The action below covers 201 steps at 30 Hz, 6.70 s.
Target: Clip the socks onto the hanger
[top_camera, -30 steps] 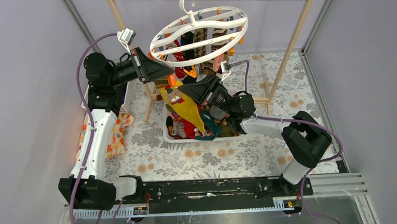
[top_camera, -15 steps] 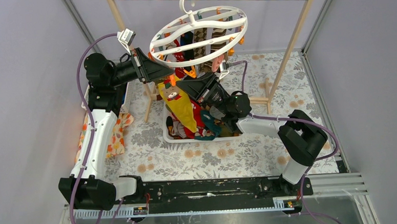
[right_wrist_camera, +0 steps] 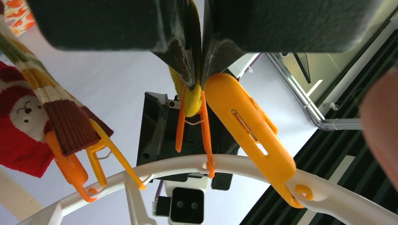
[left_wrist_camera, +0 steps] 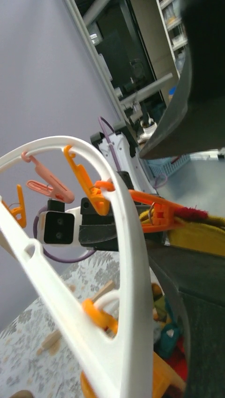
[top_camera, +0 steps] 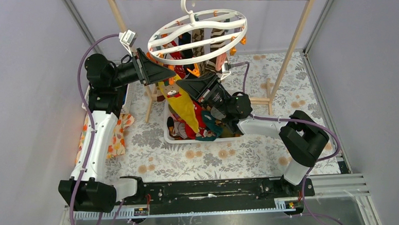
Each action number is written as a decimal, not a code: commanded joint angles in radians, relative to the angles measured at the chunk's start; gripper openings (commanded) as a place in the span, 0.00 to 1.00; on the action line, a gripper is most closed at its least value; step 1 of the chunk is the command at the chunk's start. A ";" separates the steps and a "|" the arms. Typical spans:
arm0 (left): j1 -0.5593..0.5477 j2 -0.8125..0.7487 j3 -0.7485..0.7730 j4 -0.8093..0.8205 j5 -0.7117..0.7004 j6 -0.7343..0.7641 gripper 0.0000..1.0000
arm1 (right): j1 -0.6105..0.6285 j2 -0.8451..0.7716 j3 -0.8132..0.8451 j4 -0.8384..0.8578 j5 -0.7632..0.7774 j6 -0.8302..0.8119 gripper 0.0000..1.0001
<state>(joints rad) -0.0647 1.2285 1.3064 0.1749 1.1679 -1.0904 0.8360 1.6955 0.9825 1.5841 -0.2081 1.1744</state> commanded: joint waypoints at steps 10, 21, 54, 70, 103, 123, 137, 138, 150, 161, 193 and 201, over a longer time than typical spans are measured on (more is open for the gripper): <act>0.003 -0.080 0.088 -0.459 -0.034 0.421 0.76 | 0.011 -0.047 -0.025 0.126 0.057 -0.046 0.37; 0.004 -0.121 0.087 -0.550 -0.112 0.572 0.31 | -0.031 -0.186 -0.217 0.123 0.106 -0.193 0.71; 0.004 -0.117 0.187 -0.673 -0.233 0.644 0.21 | -0.144 -0.135 -0.015 0.129 -0.172 -0.073 0.49; 0.003 -0.127 0.338 -0.900 -0.468 0.733 0.76 | -0.029 -0.240 -0.074 -0.120 0.086 -0.441 0.05; -0.104 0.015 0.337 -0.653 -0.399 0.468 0.67 | 0.241 -0.162 0.101 -0.352 0.457 -1.043 0.02; -0.110 0.020 0.350 -0.668 -0.418 0.500 0.06 | 0.244 -0.359 -0.123 -0.394 0.617 -0.999 0.80; -0.110 0.014 0.368 -0.682 -0.397 0.576 0.00 | 0.125 -0.501 -0.316 -1.024 0.521 -0.695 0.74; -0.110 0.014 0.371 -0.682 -0.398 0.578 0.00 | 0.100 -0.464 -0.291 -1.053 0.484 -0.693 0.74; -0.110 0.022 0.371 -0.689 -0.389 0.590 0.00 | 0.004 -0.018 0.070 -1.066 0.350 -0.940 0.74; -0.110 0.019 0.366 -0.698 -0.392 0.611 0.00 | -0.010 0.065 0.104 -1.136 0.333 -1.002 0.63; -0.110 -0.005 0.346 -0.686 -0.410 0.619 0.00 | -0.010 -0.651 -0.428 -0.696 -0.008 -0.615 0.00; -0.110 -0.012 0.340 -0.688 -0.410 0.620 0.00 | -0.009 -0.733 -0.523 -0.801 0.276 -0.584 0.00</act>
<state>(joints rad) -0.1707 1.2346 1.6524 -0.5377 0.7612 -0.4923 0.8310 0.9882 0.4873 0.8097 -0.1070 0.5545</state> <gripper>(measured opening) 0.306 0.021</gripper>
